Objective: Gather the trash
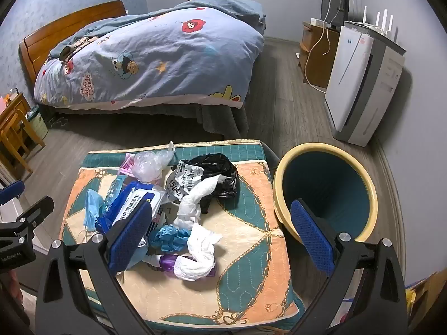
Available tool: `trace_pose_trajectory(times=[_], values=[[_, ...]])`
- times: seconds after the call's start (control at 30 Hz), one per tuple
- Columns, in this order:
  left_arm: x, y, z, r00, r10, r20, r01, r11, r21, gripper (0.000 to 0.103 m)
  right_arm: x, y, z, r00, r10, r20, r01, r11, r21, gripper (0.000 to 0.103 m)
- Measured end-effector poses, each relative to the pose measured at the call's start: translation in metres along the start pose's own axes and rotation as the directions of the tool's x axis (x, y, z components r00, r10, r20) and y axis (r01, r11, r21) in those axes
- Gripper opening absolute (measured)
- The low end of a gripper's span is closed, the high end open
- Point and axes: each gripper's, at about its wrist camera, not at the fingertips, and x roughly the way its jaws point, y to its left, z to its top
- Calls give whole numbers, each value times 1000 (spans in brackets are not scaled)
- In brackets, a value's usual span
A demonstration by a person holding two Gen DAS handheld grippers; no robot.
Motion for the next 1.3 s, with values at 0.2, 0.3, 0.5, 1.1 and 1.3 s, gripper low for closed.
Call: trace_pose_trajectory(times=[0.2,0.3,0.5,1.1,1.3], values=[[0,0,0,1000,2,-3,-2,1000,-3,98,0,-4,0,1000,-4,3,4,1000,3,97],[0,0,0,1000,1,-3,-1,1000,-2,98,0,-4,0,1000,-6,4,6,1000,3,97],[0,0,0,1000,4,-4,-4,1000,-2,98,-1,-3,0,1000,-8,5,8,1000,1,97],[0,6,1,1000,4,-5,-4,1000,0,98,2,-1,-1,1000,-12,-8,12,1000,-4,97],[0,4,1,1000,20,-1,-20,1000,7,98,8,-7,-2,999,14,-38,-13,999,36,97]])
